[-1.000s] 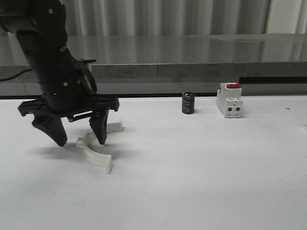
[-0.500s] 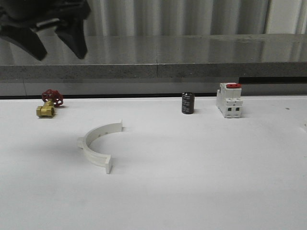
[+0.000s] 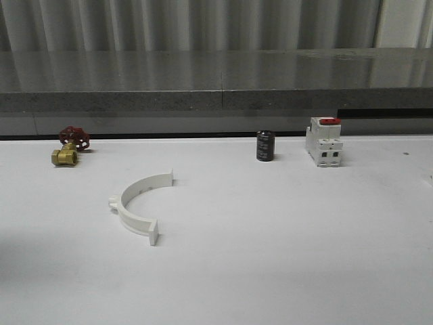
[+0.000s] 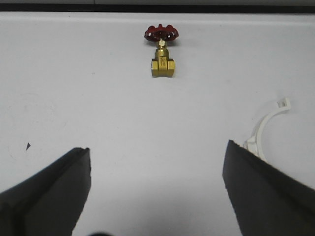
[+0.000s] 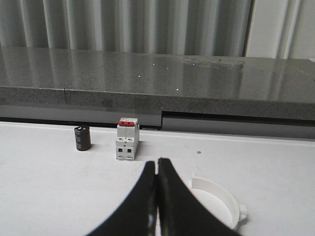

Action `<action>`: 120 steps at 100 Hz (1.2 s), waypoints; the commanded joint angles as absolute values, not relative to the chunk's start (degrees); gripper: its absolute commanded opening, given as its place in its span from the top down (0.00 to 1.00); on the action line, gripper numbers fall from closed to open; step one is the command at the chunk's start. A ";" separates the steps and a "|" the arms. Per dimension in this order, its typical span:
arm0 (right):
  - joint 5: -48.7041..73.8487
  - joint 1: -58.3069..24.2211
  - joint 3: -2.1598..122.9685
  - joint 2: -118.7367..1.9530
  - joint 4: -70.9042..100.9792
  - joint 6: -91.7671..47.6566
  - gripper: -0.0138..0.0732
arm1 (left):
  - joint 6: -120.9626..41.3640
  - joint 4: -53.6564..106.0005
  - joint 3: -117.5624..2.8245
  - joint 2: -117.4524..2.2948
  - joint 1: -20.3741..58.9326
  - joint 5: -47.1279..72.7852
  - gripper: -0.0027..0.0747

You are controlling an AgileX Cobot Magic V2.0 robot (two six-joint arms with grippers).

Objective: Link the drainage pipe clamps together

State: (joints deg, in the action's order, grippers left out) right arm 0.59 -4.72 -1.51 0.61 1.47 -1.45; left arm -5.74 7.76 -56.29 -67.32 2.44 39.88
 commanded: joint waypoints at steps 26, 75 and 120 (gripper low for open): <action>-4.06 -4.34 -0.62 1.68 1.30 -1.78 0.92 | -6.69 9.90 -41.82 -44.25 2.11 34.82 0.26; -6.29 -4.34 -0.57 1.68 1.30 -1.78 0.92 | -6.69 10.50 -30.00 -23.12 2.23 39.84 0.31; 7.66 -4.34 10.00 -1.92 2.83 -1.72 0.92 | -6.69 10.50 -27.55 -18.15 2.23 40.47 0.99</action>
